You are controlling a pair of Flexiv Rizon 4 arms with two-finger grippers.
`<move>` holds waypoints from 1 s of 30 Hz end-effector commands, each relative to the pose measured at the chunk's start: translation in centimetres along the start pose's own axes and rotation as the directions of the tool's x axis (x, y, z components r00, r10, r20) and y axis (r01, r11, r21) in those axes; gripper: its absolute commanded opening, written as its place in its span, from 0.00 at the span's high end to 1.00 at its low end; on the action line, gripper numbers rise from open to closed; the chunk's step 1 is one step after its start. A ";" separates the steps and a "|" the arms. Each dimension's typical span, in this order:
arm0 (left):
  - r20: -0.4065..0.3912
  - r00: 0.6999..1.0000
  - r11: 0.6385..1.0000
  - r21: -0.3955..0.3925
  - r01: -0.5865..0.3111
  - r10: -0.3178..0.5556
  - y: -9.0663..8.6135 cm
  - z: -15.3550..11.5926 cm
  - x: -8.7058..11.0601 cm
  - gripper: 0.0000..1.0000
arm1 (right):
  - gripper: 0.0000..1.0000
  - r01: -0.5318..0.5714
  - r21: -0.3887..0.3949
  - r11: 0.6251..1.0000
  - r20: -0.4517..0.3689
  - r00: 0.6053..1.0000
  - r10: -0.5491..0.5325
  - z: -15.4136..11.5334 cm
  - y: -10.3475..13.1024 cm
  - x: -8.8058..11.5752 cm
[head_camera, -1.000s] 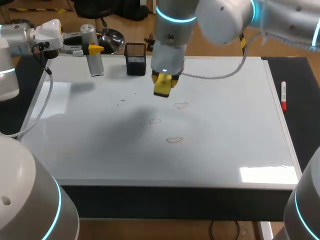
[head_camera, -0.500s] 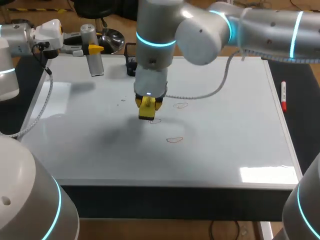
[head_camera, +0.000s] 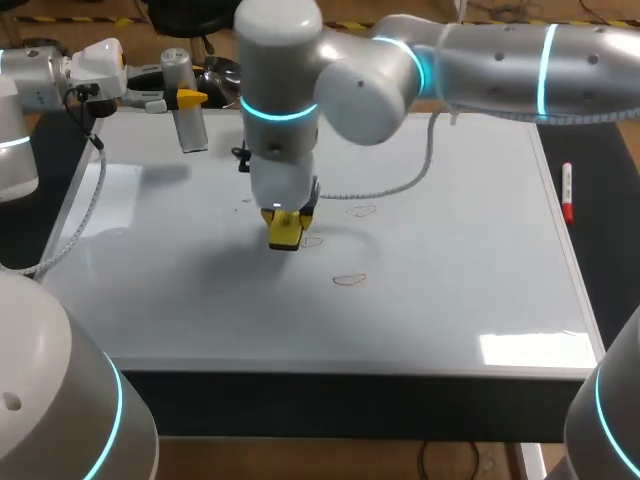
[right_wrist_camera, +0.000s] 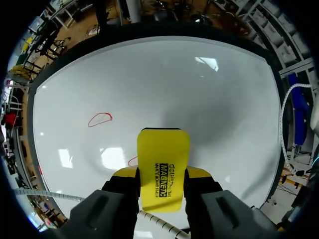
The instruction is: Pick up the inspection probe, press it on each red-marked spot on the whiteboard one by one, put down the probe, pick up the eraser, and wipe off all the red marks.
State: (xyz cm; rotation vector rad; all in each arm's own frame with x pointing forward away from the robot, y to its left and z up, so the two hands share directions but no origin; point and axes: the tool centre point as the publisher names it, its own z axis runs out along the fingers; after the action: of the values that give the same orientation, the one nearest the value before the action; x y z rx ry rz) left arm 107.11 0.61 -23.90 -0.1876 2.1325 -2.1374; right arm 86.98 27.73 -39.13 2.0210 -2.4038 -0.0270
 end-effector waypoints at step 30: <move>0.002 1.000 1.000 -0.001 -0.001 0.001 -0.1 0.0 0.1 1.00 | 1.00 -0.081 -0.023 0.996 -0.033 0.996 0.080 6.1 0.7 1.8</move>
State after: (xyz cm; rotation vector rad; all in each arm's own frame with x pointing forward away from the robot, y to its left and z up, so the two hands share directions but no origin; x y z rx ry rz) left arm 107.11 0.61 -23.90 -0.1876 2.1325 -2.1374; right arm 85.54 26.93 -43.42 1.9044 -2.4567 -0.0154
